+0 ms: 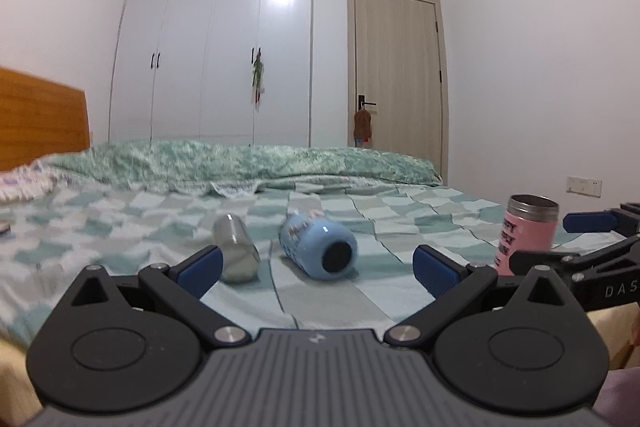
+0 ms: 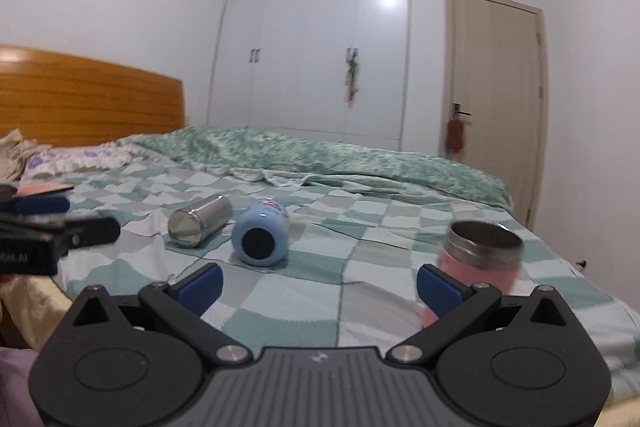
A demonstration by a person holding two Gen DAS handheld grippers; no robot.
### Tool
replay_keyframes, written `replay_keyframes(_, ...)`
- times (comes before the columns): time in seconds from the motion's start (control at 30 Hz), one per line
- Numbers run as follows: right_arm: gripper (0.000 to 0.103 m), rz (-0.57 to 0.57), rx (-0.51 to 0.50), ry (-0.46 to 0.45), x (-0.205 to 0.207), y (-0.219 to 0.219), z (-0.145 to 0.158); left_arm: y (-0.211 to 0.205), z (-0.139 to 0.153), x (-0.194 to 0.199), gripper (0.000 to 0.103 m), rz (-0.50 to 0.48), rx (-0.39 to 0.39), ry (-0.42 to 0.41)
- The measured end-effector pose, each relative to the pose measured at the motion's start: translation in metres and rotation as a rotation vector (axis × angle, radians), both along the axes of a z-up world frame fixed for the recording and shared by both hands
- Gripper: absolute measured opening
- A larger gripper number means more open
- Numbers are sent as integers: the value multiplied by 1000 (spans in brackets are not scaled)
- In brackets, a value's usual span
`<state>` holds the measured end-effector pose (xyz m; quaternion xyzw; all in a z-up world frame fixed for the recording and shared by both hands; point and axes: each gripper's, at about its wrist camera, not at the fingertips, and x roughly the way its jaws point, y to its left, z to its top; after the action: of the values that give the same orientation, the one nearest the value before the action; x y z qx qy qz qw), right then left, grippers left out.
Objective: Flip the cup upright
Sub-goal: 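Move the right tool toward the lying light-blue sticker tumbler, then close the right tool around the light-blue tumbler's body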
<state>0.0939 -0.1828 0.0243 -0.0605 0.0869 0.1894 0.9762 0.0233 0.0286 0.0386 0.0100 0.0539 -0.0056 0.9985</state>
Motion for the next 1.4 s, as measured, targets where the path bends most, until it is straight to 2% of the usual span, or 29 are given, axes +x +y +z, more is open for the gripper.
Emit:
replay_keyframes(0.2,103,70,-56,31,27,30,22,24,20,31,103,-21,63,39)
replay_keyframes(0.3,103,102,-71,54,44,44,31,37,24,49,103,-47,68,79)
replay_keyframes(0.5,103,136,-54,112,80,65,46,56,31,74,103,-48,106,125)
replay_keyframes(0.83,103,143,-57,222,143,100,51,90,29,124,103,-82,121,233)
replay_keyframes(1.17,103,117,-72,409,208,146,58,130,28,178,103,-136,133,336)
replay_keyframes(1.4,103,40,-146,564,270,181,42,148,20,212,103,-204,192,387)
